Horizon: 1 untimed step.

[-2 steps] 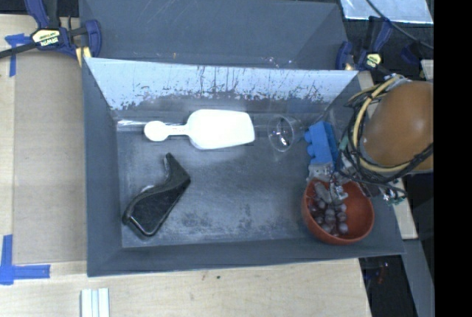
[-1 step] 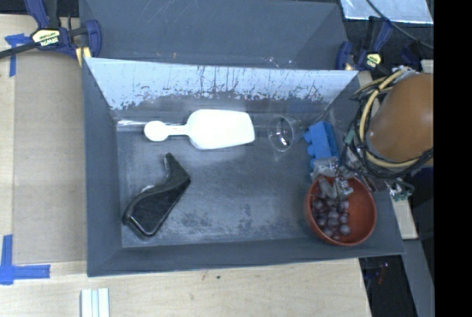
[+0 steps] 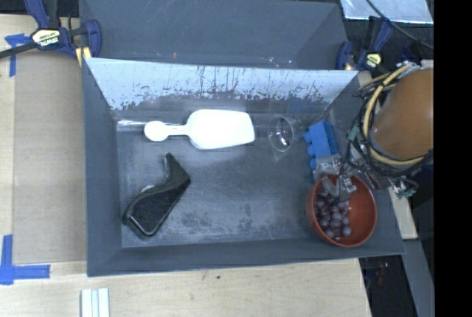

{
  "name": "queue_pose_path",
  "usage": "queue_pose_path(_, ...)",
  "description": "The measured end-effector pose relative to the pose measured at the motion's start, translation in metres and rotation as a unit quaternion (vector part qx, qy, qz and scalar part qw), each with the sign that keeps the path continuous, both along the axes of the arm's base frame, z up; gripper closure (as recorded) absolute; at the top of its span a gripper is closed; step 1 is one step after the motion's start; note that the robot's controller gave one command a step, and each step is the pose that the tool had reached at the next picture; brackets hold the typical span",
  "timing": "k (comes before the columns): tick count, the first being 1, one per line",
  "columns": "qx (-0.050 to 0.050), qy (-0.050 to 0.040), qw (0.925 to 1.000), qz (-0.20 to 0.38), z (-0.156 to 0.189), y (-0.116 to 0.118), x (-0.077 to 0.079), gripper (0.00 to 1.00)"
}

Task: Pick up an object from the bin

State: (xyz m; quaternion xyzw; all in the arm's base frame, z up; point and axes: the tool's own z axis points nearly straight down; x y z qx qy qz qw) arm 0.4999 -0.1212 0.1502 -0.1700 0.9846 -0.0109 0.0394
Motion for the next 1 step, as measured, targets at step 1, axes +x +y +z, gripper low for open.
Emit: queue_pose_path(1,0.0,-0.0009,1.0,-0.001,0.0196,0.0001,0.0002,1.0)
